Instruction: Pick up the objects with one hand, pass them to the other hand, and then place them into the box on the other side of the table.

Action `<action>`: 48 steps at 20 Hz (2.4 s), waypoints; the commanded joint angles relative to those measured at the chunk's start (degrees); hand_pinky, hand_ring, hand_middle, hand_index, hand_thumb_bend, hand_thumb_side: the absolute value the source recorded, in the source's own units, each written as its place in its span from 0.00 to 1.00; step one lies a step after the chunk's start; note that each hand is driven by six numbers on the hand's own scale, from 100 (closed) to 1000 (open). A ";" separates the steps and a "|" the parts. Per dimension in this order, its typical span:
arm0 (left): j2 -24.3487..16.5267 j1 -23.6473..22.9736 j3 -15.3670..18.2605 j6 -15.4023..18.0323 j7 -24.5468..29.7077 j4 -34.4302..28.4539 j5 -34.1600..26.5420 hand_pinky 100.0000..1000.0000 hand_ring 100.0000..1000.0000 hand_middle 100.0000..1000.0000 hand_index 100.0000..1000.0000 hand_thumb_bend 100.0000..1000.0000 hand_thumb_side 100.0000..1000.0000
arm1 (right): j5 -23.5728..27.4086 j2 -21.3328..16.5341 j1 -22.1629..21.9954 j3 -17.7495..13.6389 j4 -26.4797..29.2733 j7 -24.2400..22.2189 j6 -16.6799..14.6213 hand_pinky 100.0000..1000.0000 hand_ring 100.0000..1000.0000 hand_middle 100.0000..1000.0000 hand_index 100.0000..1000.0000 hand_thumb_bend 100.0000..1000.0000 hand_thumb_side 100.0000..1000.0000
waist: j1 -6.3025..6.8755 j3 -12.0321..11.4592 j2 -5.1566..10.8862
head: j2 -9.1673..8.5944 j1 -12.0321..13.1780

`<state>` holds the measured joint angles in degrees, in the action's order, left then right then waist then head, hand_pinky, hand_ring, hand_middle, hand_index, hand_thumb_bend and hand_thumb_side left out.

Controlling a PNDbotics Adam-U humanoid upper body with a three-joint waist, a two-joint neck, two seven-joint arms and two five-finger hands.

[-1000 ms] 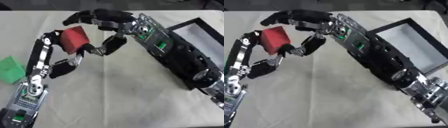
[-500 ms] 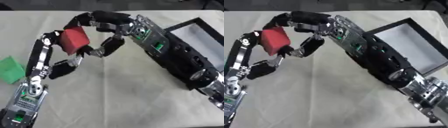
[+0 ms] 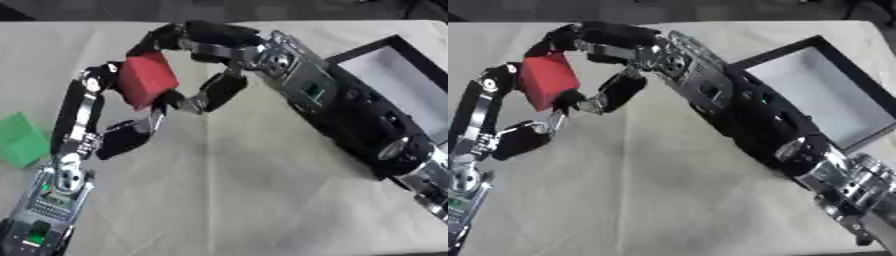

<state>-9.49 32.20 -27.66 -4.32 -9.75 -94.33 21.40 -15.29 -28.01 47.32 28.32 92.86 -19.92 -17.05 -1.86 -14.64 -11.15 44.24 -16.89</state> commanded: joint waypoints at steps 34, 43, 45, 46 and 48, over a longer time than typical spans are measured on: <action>0.78 0.10 0.08 -8.70 3.11 1.25 8.90 0.83 0.70 0.65 0.80 0.60 0.43 | 10.81 -3.10 -0.49 -2.40 5.71 -0.08 4.75 0.92 0.69 0.45 0.63 0.00 0.11 | 0.37 0.98 0.53 | -0.12 -0.03; -1.12 -1.34 1.23 -9.34 1.53 0.93 8.38 0.82 0.69 0.63 0.79 0.56 0.42 | 19.30 -12.07 -5.98 -9.45 13.80 3.80 8.33 0.93 0.69 0.46 0.63 0.00 0.12 | 0.10 2.72 1.23 | -0.12 0.19; -1.80 -1.70 1.63 -9.56 1.23 0.38 8.20 0.82 0.69 0.63 0.78 0.55 0.41 | 20.79 -15.12 -9.04 -11.93 15.43 5.10 9.38 0.93 0.70 0.46 0.64 0.00 0.15 | 0.07 2.95 1.30 | -0.12 -0.20; -2.11 -1.86 1.84 -9.71 1.07 0.11 8.13 0.82 0.69 0.63 0.78 0.55 0.41 | 21.18 -16.49 -10.61 -13.09 15.90 5.78 9.91 0.93 0.70 0.46 0.64 0.00 0.16 | 0.08 3.04 1.31 | -0.12 -0.34; -2.75 -2.17 2.26 -10.02 0.77 -0.57 7.94 0.82 0.69 0.62 0.78 0.55 0.41 | 21.42 -19.26 -14.23 -15.40 16.69 7.04 10.38 0.93 0.70 0.46 0.64 0.00 0.17 | 0.14 3.18 1.31 | -0.12 -0.73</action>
<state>-11.17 29.50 -26.14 -14.25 -8.58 -93.40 29.72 5.36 -43.97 32.70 15.10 108.07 -13.80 -7.04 -1.84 -11.54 -11.12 44.24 -17.34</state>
